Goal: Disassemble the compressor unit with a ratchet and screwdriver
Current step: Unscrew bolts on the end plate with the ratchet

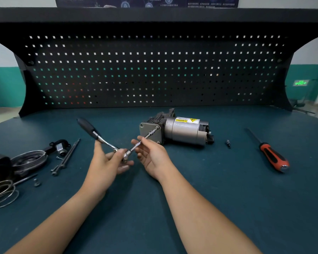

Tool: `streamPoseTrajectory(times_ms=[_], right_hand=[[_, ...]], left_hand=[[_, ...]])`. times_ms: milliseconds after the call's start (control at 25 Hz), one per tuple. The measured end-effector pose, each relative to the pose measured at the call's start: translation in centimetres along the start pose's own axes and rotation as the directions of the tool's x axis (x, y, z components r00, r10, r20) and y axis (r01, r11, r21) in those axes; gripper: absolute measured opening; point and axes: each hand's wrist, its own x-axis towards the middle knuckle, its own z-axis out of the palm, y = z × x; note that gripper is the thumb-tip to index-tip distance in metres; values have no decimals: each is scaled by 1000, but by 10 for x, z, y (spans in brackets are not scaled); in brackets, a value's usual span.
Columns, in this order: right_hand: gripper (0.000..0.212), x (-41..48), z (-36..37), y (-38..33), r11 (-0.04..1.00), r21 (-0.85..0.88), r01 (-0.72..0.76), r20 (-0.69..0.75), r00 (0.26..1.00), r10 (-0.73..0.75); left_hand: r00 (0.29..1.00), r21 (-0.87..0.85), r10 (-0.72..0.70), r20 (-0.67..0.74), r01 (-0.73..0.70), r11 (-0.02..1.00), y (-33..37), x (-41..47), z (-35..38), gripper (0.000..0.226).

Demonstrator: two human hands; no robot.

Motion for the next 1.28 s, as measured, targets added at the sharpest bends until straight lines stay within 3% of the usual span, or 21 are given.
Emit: streamPoseTrajectory(times_ms=[80,120,160,200,240,280,320,360,440,480,520,600,720,840,920,960,1040,1120,1160,1200,1280], right_hand=[[17,1,1,1,1000,-15,25,-6,1000,-25],[18,1,1,1,999,-15,37,-8,999,-37],[19,1,1,1,999,-7,46,-10,999,-46],[19,1,1,1,999,11,51,-11,999,-51],[19,1,1,1,998,40,52,-11,999,-51],[19,1,1,1,997,63,49,-12,999,-48],[18,1,1,1,997,64,43,-15,999,-42],[18,0,0,1,998,46,36,-18,999,-35],[18,-1,0,1,1000,25,18,-3,1000,-18],[18,-2,0,0,1000,29,9,1,1000,-9],[18,-1,0,0,1000,25,6,-3,1000,-6],[18,-1,-1,-1,1000,-3,16,-16,1000,-16],[19,-1,-1,1,999,-15,32,-25,999,-32],[19,-1,0,1,999,1,39,-36,999,-39],[19,-1,1,1,999,26,30,-50,998,-28],[19,-1,1,0,999,35,24,-47,999,-22],[19,-2,0,-1,999,38,1,-12,1000,0],[19,-3,0,-2,999,27,-33,29,999,32],[19,-3,0,-2,999,14,-45,43,998,44],[19,-3,0,-1,999,-4,-50,53,997,50],[22,-1,-1,-1,999,-31,-32,54,998,34]], left_hand=[[998,111,54,27,-56,992,0,-4,0,60],[982,288,174,69,-187,939,0,-7,-2,66],[928,483,341,149,-369,794,-1,-10,-3,71],[820,608,503,272,-552,570,-1,-12,-4,72],[694,646,604,391,-675,357,-3,-12,-5,69],[619,647,642,452,-723,242,-5,-11,-5,62],[624,640,646,440,-722,261,-6,-11,-5,53],[709,627,611,353,-663,408,-5,-11,-3,44],[914,446,388,118,-398,802,-4,-7,-2,27],[969,310,240,49,-244,919,-4,-5,-1,22],[990,235,140,20,-141,962,-5,-3,-1,18],[995,280,93,41,-101,955,-7,-1,-1,12],[977,498,140,163,-204,843,-2,-6,-4,33],[930,779,211,301,-368,508,5,-12,-6,42],[877,817,297,377,-466,341,7,-14,-5,41],[873,806,317,370,-472,358,7,-14,-3,39],[921,712,295,253,-384,587,6,-13,0,29],[976,537,181,122,-218,815,2,-10,2,12],[988,450,122,90,-150,881,1,-8,1,9],[991,421,100,92,-130,898,1,-8,-1,9],[972,540,169,161,-230,810,1,-10,-4,12]])
